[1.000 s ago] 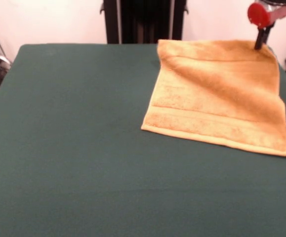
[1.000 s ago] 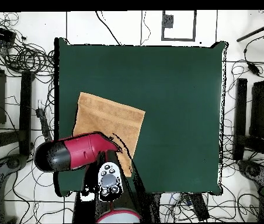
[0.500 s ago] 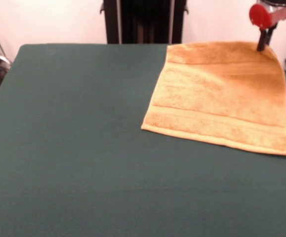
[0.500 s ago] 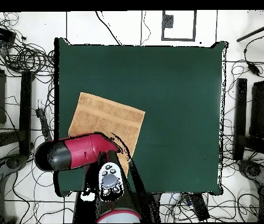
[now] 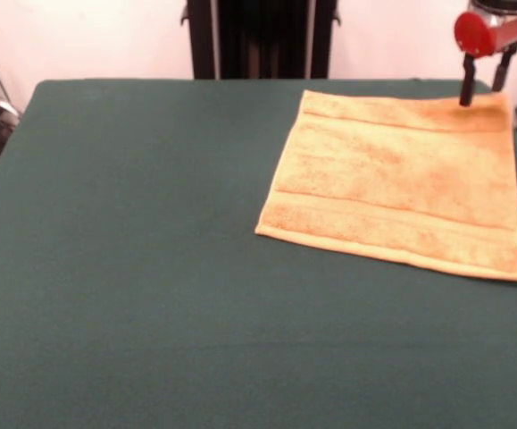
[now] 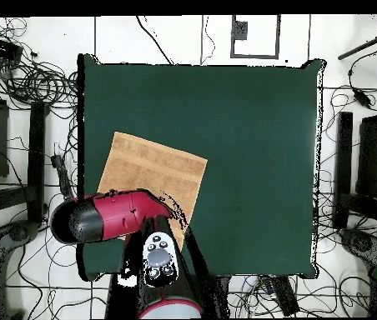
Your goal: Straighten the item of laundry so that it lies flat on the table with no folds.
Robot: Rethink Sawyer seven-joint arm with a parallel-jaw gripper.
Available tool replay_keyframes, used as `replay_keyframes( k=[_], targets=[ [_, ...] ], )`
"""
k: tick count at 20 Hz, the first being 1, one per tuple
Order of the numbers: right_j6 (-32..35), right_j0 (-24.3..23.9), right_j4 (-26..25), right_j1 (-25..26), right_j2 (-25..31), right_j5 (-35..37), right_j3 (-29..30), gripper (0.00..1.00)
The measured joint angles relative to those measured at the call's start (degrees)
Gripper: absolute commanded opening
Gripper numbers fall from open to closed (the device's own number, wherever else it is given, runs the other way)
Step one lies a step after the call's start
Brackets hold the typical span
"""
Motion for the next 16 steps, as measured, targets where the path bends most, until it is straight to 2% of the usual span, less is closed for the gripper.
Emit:
replay_keyframes(
  k=[16],
  targets=[
    [0.00,-0.08,2.57,0.03,-0.12,-2.31,0.80,1.00]
  ],
)
